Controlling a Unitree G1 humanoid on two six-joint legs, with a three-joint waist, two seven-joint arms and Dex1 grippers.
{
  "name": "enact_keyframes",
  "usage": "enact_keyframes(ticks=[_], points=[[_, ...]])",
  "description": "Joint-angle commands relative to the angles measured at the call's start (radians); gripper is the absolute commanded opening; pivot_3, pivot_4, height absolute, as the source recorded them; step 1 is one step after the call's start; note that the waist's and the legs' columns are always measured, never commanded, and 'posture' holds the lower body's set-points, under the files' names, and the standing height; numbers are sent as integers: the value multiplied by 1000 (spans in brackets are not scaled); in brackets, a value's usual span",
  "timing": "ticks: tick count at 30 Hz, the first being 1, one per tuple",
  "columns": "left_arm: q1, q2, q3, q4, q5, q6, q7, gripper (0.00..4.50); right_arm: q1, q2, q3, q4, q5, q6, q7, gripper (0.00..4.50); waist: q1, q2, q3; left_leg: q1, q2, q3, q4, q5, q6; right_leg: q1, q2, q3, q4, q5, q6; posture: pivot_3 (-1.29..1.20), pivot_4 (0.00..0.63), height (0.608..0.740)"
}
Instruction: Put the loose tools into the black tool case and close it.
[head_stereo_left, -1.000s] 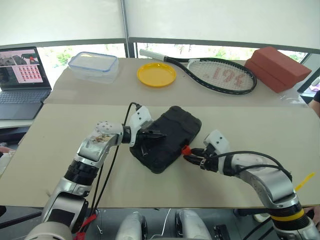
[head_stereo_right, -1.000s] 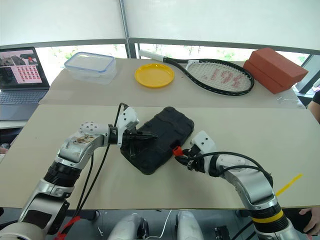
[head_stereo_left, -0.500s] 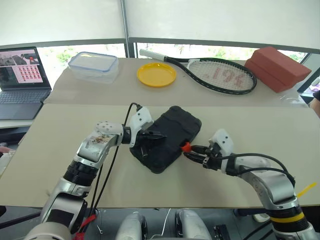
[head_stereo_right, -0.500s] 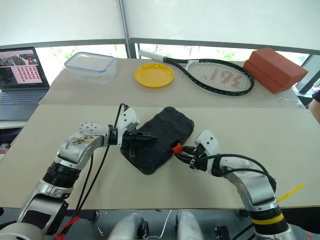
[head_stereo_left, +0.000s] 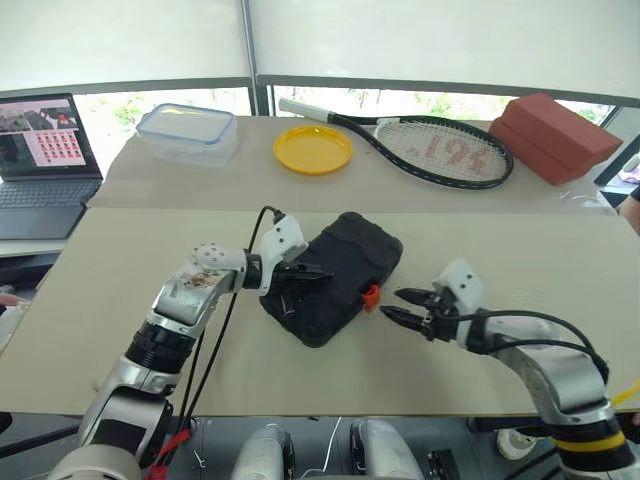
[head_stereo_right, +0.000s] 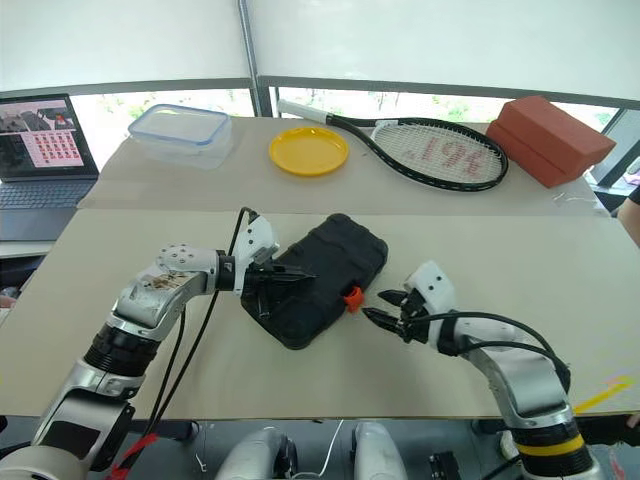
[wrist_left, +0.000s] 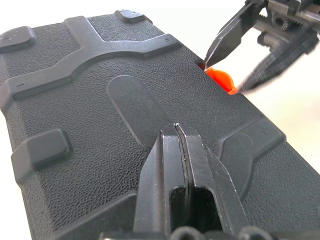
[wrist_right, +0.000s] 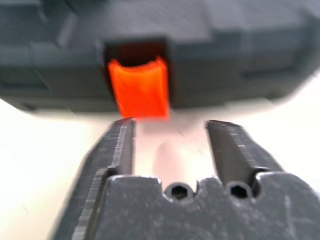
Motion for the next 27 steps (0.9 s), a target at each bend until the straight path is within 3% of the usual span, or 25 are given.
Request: enact_keyframes(ticks=[1,3,4,27], points=[[25,3,-40,32,23,33,-4,0,-23,5,47,-4,-44,-75,14,848,0,0,0,1,0,0,0,0,0,1,0,0,0,0,0,0,150,740],[23,1,-39,36,23,32,-3,0,-39,21,64,9,-53,-90,12,153,0,0,0,2,0,0,-1,0,0,1,0,0,0,0,0,0,150,740],[22,1,-39,37,23,32,-3,0,-45,28,69,14,-53,-92,13,68,0,0,0,2,0,0,-1,0,0,1,0,0,0,0,0,0,150,740],[15,6,-63,64,28,62,-15,0,-175,159,160,92,-94,-84,23,68,-25,0,0,8,2,0,-2,1,-2,6,2,1,1,-1,-2,0,150,740]])
